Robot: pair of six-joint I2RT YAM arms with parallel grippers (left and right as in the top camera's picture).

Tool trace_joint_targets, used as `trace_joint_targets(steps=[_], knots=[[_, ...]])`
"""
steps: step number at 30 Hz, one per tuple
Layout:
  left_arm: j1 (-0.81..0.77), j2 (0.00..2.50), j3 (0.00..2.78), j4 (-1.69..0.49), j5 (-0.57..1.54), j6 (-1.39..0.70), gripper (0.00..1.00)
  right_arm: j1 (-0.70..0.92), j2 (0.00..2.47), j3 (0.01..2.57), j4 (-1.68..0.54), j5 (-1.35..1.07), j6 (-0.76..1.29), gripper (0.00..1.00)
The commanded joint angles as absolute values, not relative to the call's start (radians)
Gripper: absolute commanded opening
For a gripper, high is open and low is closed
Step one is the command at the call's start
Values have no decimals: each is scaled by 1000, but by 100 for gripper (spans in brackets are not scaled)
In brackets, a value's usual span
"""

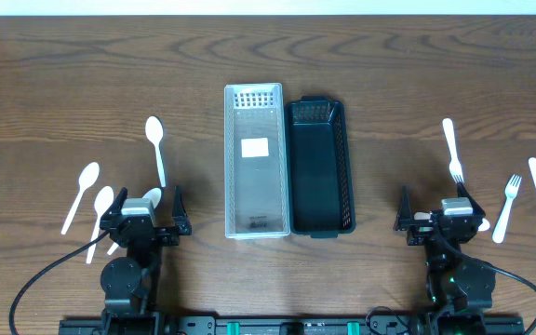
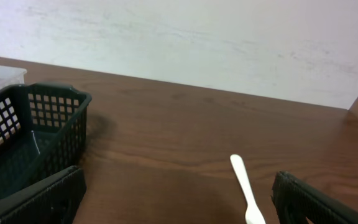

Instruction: Pack container

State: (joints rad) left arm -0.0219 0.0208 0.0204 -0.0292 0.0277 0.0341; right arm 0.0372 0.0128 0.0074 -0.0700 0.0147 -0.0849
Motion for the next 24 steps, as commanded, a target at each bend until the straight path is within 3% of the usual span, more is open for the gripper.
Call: trace_joint_targets(steps=[1,15,20,24], knots=[[-25,24,4,-70,26,41,98,47,11,6,-74,10,-94,99],[-25,24,4,-70,27,41,98,47,12,6,-75,10,-75,99],[-25,24,5,-59,27,33,98,46,12,6,-75,14,97,99],[-25,24,27,-6,42,-159,98,46,12,10,-73,-24,348,99]])
